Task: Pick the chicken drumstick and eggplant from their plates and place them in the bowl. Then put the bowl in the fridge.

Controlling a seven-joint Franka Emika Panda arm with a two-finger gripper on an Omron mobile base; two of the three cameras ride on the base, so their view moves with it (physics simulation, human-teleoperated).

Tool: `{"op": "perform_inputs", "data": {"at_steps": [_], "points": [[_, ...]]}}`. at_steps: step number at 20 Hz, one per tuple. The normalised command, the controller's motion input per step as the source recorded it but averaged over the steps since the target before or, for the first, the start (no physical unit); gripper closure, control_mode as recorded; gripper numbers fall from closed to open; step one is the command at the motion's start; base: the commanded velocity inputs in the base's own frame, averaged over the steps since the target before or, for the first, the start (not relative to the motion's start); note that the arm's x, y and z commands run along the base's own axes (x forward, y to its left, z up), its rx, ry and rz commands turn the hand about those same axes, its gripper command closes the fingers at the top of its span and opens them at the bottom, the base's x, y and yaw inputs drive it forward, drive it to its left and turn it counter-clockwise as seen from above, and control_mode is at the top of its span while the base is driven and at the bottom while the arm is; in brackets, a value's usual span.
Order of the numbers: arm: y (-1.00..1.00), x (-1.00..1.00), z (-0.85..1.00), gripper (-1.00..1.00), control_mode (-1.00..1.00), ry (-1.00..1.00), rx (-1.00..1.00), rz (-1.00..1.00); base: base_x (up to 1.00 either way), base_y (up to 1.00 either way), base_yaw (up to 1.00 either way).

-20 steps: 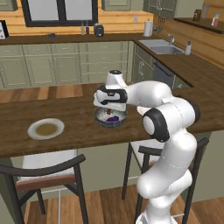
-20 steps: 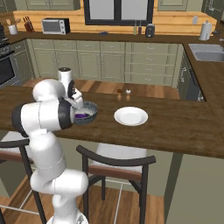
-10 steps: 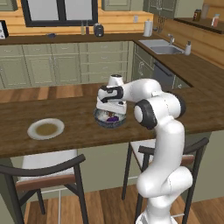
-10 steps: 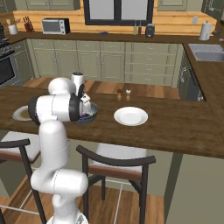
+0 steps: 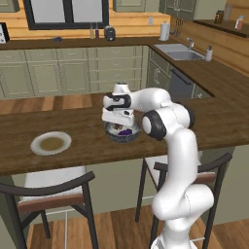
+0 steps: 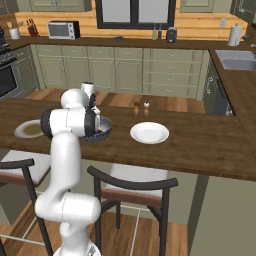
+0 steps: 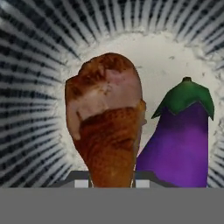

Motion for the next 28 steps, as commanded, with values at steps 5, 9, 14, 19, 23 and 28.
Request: {"op": "perform_inputs", "data": {"at_steps": [5, 9, 14, 19, 23, 28], "points": [[0.0, 0.07, -0.14, -1.0, -1.0, 0.04, 0.0, -0.06, 0.0, 0.0, 0.0], [-0.07, 0.11, 0.31, -1.0, -1.0, 0.0, 0.0, -0.02, 0.0, 0.0, 0.0], [-0.79, -0.1, 0.52, -1.0, -1.0, 0.01, 0.0, -0.03, 0.0, 0.0, 0.0], [-0.96, -0.81, -0.06, -1.0, -1.0, -0.03, 0.0, 0.07, 0.0, 0.0, 0.0], [-0.66, -0.21, -0.23, -1.0, -1.0, -0.04, 0.0, 0.12, 0.0, 0.0, 0.0], [-0.1, 0.07, -0.17, -1.0, -1.0, -0.08, 0.0, 0.1, 0.0, 0.0, 0.0]]}}
